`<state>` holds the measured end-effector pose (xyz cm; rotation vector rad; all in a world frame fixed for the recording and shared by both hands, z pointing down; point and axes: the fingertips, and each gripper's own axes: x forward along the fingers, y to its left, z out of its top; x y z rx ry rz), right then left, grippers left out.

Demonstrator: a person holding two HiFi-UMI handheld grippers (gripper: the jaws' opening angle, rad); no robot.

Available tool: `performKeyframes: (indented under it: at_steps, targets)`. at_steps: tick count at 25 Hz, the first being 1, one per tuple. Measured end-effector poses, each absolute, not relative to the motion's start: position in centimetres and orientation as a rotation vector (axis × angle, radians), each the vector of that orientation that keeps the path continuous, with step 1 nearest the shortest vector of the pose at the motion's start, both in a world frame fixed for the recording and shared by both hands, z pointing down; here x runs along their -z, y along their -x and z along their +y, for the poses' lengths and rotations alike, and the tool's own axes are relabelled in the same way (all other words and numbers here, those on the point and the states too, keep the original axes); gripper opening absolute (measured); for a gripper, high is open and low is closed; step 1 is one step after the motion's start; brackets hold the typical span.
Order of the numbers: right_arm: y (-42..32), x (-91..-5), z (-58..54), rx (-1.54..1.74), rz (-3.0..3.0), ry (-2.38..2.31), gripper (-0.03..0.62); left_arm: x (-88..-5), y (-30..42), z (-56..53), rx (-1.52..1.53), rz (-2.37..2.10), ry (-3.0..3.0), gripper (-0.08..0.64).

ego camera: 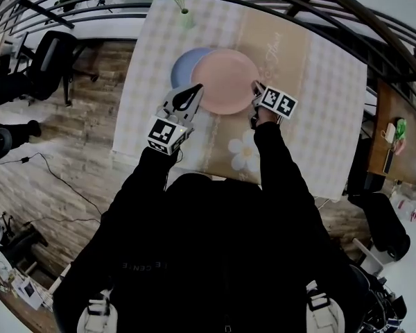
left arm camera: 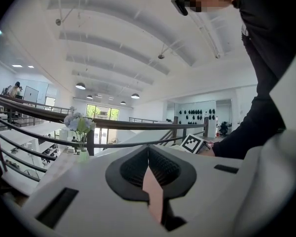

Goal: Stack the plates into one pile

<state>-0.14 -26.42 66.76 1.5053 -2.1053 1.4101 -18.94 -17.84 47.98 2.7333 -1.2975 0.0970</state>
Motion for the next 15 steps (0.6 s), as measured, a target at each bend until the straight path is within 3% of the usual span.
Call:
performKeyframes:
  at_steps: [15]
  targets:
    - [7.6,-71.0,-28.1,-1.453,-2.050,-1.441,0.032,-49.9,25.2,-17.5,-0.107,-1.386,-2.635,0.020]
